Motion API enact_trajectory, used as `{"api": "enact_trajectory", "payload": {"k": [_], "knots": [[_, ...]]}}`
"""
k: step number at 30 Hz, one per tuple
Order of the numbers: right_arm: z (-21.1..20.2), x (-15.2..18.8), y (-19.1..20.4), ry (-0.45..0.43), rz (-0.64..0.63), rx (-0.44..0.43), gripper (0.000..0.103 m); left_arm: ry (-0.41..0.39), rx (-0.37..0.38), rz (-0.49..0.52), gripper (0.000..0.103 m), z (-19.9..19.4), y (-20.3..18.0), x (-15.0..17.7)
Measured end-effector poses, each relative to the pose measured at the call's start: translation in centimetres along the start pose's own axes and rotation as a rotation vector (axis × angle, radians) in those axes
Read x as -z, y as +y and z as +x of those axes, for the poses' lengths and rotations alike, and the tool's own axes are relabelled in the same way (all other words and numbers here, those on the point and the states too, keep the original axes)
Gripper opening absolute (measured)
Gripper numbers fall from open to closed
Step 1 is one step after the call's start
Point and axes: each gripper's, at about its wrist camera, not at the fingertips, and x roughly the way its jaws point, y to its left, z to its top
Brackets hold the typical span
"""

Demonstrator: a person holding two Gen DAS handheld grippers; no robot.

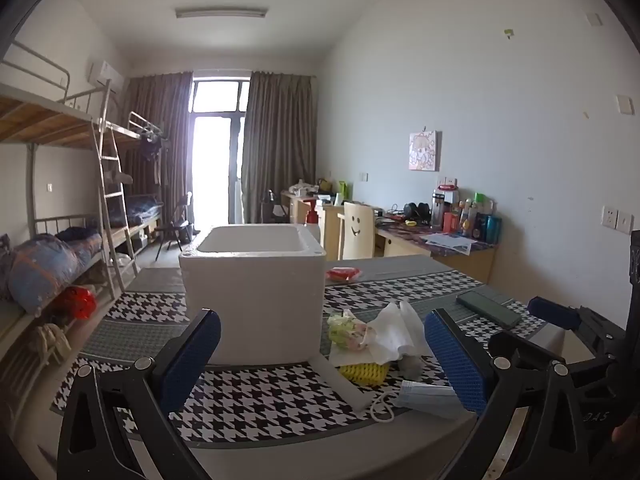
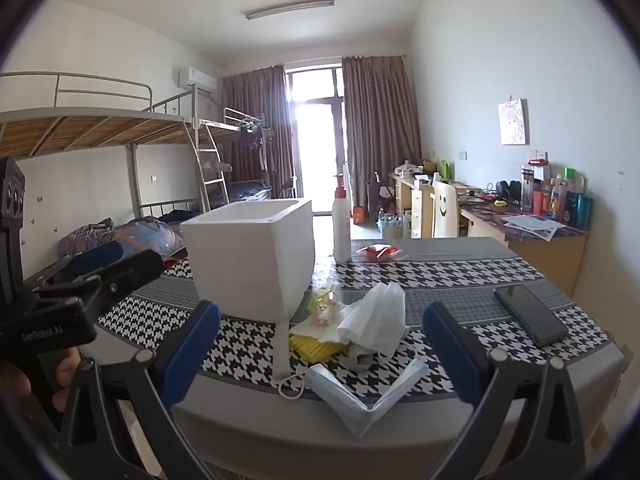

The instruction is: Organize soft objects

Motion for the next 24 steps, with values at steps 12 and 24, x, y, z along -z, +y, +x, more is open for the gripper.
{"api": "enact_trajectory", "payload": {"k": [12, 24], "knots": [[-0.25, 0.07, 0.26, -0.009, -0.005, -0.001, 0.102, 0.000, 0.015, -0.038, 0.102, -0.03, 0.53, -0.13], [-0.13, 0.08, -0.11, -0.001, -0.006, 0.001, 0.102, 0.023, 0.019, -0.026, 0.102, 0.33, 0.23, 0.04]]}}
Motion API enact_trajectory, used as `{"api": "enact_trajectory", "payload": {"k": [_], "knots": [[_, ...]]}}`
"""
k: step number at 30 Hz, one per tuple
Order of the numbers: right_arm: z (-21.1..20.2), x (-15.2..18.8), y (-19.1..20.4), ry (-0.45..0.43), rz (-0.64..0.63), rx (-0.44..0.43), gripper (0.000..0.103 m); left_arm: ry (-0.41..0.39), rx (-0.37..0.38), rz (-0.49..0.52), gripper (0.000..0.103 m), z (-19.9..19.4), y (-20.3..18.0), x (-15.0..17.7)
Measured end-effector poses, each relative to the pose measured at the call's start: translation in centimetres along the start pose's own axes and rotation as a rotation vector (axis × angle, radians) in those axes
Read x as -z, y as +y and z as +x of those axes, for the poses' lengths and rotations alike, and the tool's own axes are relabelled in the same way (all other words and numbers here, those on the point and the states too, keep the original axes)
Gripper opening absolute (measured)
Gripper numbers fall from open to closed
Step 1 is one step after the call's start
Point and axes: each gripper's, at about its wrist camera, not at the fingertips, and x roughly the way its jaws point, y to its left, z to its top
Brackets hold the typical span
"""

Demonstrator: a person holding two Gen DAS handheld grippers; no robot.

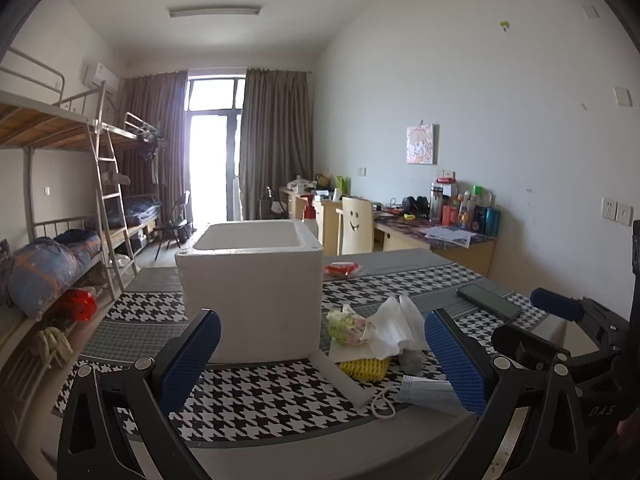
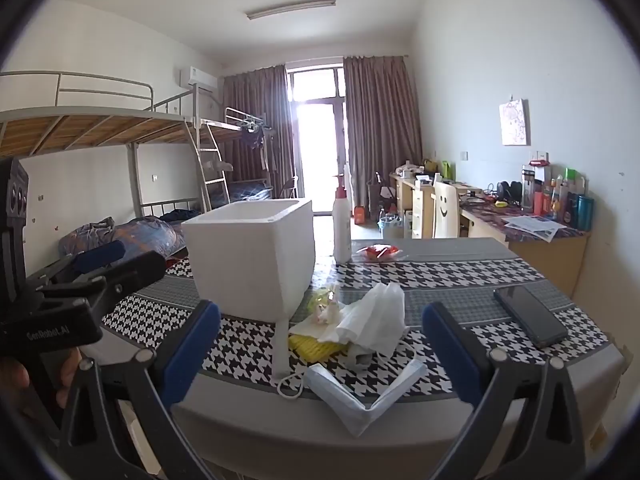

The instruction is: Organize soft objects

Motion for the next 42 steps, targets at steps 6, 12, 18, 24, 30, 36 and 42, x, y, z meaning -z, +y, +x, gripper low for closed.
{"api": "enact_trajectory", "payload": {"k": [6, 12, 18, 24, 30, 36, 42], "knots": [[-0.1, -0.2, 0.0, 0.002, -0.004, 0.000, 0.102, -0.003, -0.002, -0.005, 0.102, -0.1, 0.2, -0.1], [-0.1, -0.2, 0.0, 0.002, -0.004, 0.001, 0.102, -0.004, -0.008, -0.006, 0.102, 0.1, 0.1, 0.1], [-0.1, -0.2, -0.1, 0.003, -0.005, 0.004, 0.102, -0.001, -0.002, 0.003, 0.102, 0.3, -0.1, 0.1], [-0.1, -0.1, 0.0, 0.007, -0.004, 0.005, 0.102, -0.004, -0.005, -0.006, 0.102, 0.2, 0.0, 0.1], [0.1, 0.0, 0.0, 0.011, -0.005, 0.004, 0.102, 0.001, -0.003, -0.009, 0.102, 0.3, 0.3, 0.2], [0.4, 0.1, -0.2, 0.017, -0.003, 0.009, 0.102, 0.017, -0.002, -0.016, 0.102, 0.8, 0.5, 0.3], [0.9, 0.4, -0.4, 0.034, -0.003, 0.010, 0.102, 0.031, -0.004, -0.013, 0.102, 1.1, 0.5, 0.5]]}}
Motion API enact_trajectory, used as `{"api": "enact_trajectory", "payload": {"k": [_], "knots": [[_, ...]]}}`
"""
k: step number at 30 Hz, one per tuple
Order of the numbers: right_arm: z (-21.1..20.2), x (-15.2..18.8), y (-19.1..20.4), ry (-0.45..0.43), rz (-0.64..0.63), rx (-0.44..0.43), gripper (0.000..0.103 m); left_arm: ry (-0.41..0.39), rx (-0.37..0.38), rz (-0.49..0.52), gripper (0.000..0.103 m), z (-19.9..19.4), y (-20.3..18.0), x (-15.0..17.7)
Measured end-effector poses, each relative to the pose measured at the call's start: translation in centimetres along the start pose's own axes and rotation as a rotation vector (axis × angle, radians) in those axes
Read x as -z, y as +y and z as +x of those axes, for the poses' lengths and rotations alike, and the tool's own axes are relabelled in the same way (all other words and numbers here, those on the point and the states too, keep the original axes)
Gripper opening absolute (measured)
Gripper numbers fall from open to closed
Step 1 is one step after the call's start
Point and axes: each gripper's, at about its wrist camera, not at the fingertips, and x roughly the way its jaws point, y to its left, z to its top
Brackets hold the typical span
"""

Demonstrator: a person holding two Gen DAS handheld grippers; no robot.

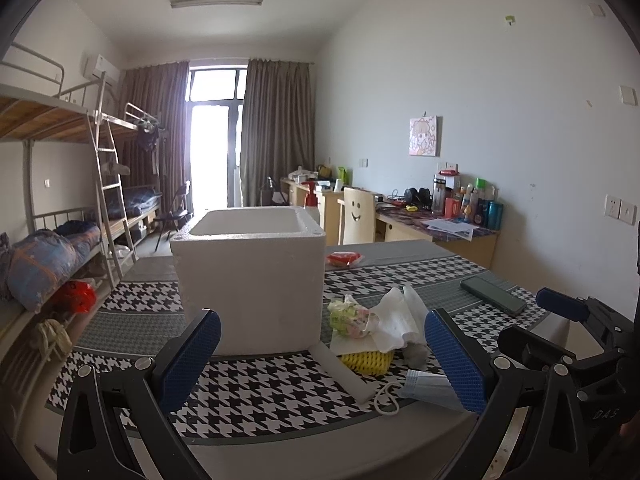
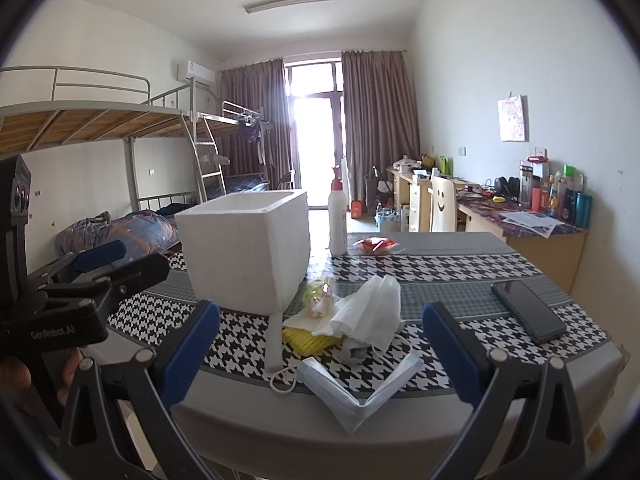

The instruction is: Organize soft objects

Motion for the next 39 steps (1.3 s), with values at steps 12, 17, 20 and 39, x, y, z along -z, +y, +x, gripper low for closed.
{"api": "enact_trajectory", "payload": {"k": [12, 17, 20, 39], "knots": [[0.9, 0.7, -0.6, 0.041, 0.010, 0.009, 0.102, 0.048, -0.013, -0.014, 0.102, 1.8, 0.3, 0.4], [1.5, 1.1, -1.2, 0.064, 0.019, 0.016, 0.102, 0.077, -0.011, -0.009, 0.102, 2.7, 0.2, 0.8], [1.9, 1.3, -1.4, 0.077, 0.024, 0.017, 0.102, 0.095, -0.011, -0.005, 0.102, 3.3, 0.0, 1.0], [3.4, 3.0, -3.3, 0.153, 0.066, 0.041, 0.102, 0.226, -0.032, -0.018, 0.102, 7.4, -0.6, 2.7]]}}
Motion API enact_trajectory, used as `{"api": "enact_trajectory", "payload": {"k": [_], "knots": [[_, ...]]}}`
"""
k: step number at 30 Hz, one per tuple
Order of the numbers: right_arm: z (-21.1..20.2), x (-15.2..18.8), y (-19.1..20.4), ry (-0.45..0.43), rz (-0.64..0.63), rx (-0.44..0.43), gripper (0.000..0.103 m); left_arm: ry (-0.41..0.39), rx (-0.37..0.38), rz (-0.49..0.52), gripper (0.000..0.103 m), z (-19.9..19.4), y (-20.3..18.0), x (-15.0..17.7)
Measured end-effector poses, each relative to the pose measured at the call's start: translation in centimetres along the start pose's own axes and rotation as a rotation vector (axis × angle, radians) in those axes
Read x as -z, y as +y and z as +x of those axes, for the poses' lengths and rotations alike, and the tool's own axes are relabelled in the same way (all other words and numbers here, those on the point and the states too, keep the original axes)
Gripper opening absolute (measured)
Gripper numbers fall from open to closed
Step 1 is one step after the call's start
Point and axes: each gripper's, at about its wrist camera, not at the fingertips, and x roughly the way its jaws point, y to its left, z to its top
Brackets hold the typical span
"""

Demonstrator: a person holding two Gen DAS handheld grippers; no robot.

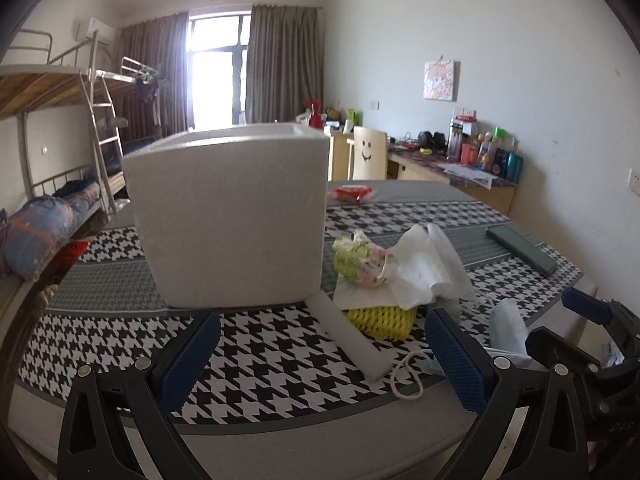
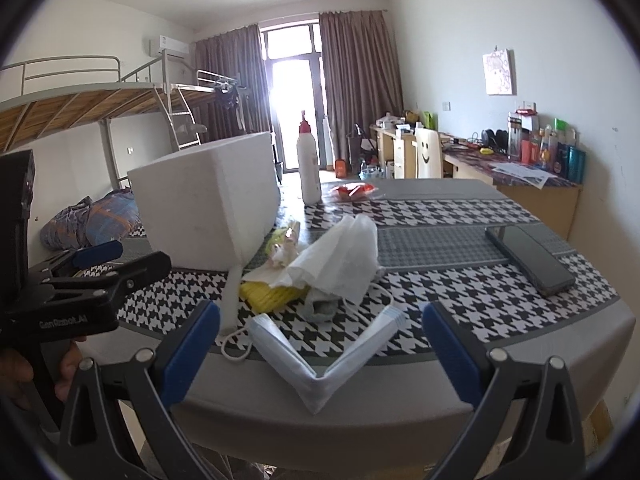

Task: Organize soft objects
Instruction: 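Move right gripper to the blue face mask while left gripper approaches the white foam stick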

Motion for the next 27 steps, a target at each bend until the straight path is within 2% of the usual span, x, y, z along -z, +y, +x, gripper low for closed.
{"api": "enact_trajectory", "payload": {"k": [7, 23, 27], "knots": [[0.5, 0.3, -0.2, 0.021, 0.006, 0.006, 0.102, 0.045, 0.010, -0.007, 0.102, 1.4, -0.2, 0.3], [0.9, 1.4, -1.2, 0.058, 0.031, 0.005, 0.102, 0.107, -0.033, 0.001, 0.102, 3.8, -1.5, 0.9], [1.2, 1.6, -1.7, 0.072, 0.044, 0.009, 0.102, 0.135, -0.046, -0.008, 0.097, 4.9, -1.6, 1.1]]}}
